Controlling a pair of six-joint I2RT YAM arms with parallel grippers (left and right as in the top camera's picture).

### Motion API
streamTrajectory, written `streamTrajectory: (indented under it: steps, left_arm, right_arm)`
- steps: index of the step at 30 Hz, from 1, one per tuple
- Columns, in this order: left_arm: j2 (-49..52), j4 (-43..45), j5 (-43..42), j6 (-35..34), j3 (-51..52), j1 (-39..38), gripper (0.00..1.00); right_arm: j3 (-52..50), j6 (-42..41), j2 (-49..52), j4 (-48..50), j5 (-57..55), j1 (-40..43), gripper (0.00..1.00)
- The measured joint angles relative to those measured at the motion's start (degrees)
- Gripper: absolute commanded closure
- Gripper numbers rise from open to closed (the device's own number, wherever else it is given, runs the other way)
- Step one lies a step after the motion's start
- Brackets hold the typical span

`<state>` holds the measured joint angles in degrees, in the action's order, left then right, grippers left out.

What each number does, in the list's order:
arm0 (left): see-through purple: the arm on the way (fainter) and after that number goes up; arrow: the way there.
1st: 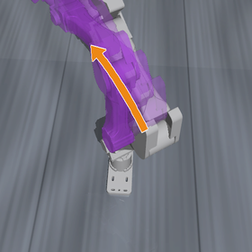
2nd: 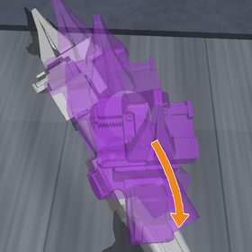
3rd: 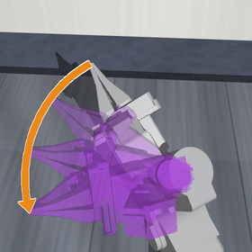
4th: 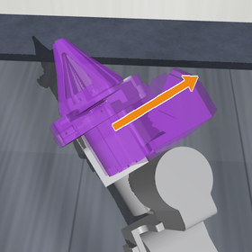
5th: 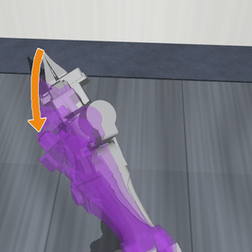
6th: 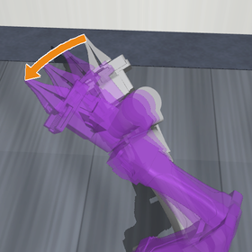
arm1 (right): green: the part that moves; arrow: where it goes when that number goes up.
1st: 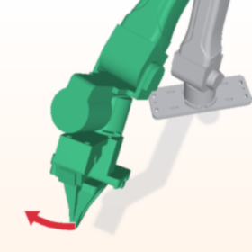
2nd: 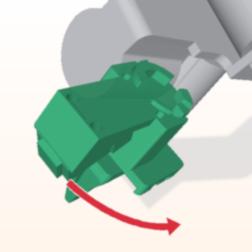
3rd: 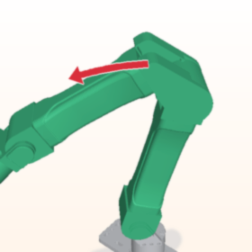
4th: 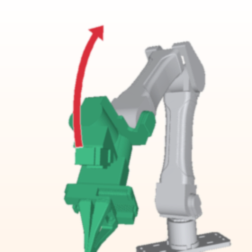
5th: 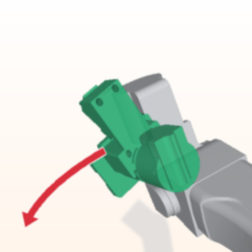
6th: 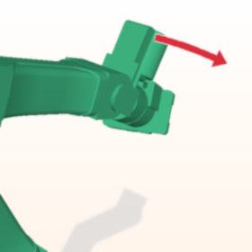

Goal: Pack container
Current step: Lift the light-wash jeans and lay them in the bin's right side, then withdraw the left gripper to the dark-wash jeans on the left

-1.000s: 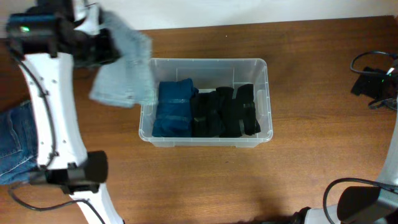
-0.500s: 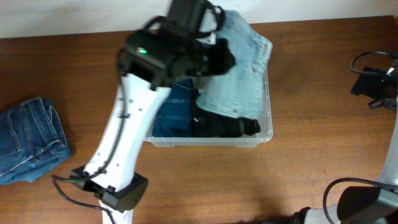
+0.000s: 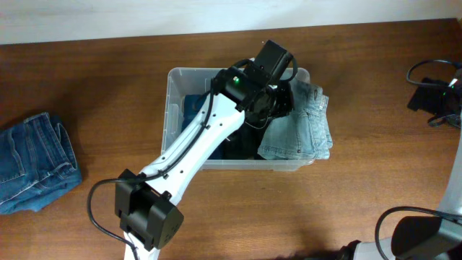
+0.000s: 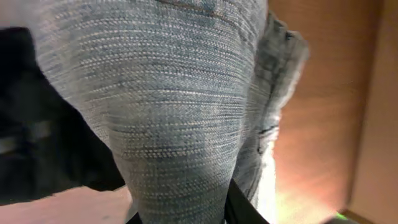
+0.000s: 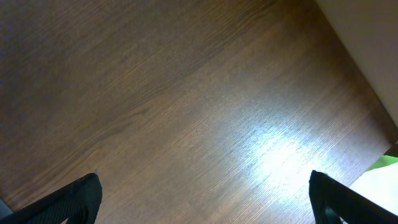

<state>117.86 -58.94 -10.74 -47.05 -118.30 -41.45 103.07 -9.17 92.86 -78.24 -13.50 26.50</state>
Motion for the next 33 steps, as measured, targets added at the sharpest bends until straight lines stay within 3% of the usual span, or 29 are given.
streamTrajectory:
  steps: [3,5,7,8,12,15,23,28,33]
  left_arm:
    - [0.0,-2.25,4.87,-0.22,0.0,-0.04,0.99]
    - [0.0,-4.15,9.55,-0.13,0.15,-0.04,0.88]
    - [0.0,-4.26,12.22,1.22,0.68,0.0,0.46]
    - [0.0,-4.26,13.05,1.81,1.01,0.0,0.34]
    - [0.0,-4.04,17.51,4.87,2.71,0.04,0.33]
    - [0.0,-3.85,19.63,7.34,3.91,0.28,0.16]
    - [0.0,-8.0,28.09,17.29,4.5,2.64,0.15]
    - [0.0,-12.83,31.85,18.84,4.52,8.02,0.07]
    - [-0.09,-13.75,32.7,19.21,4.55,18.67,0.05]
  right_arm:
    - [0.0,-0.04,0.0,0.02,0.0,0.0,0.01]
    - [0.0,-0.04,0.0,0.0,0.0,0.0,0.01]
    - [0.0,-0.02,0.0,0.0,0.0,0.0,0.01]
    - [0.0,-0.02,0.0,0.02,0.0,0.0,0.01]
    - [0.0,0.0,0.0,0.0,0.0,0.0,0.01]
    - [0.0,-0.04,0.0,0.0,0.0,0.0,0.01]
    - [0.0,-0.02,0.0,0.0,0.0,0.0,0.01]
    - [0.0,-0.02,0.0,0.0,0.0,0.0,0.01]
    - [0.0,-0.04,0.0,0.0,0.0,0.0,0.01]
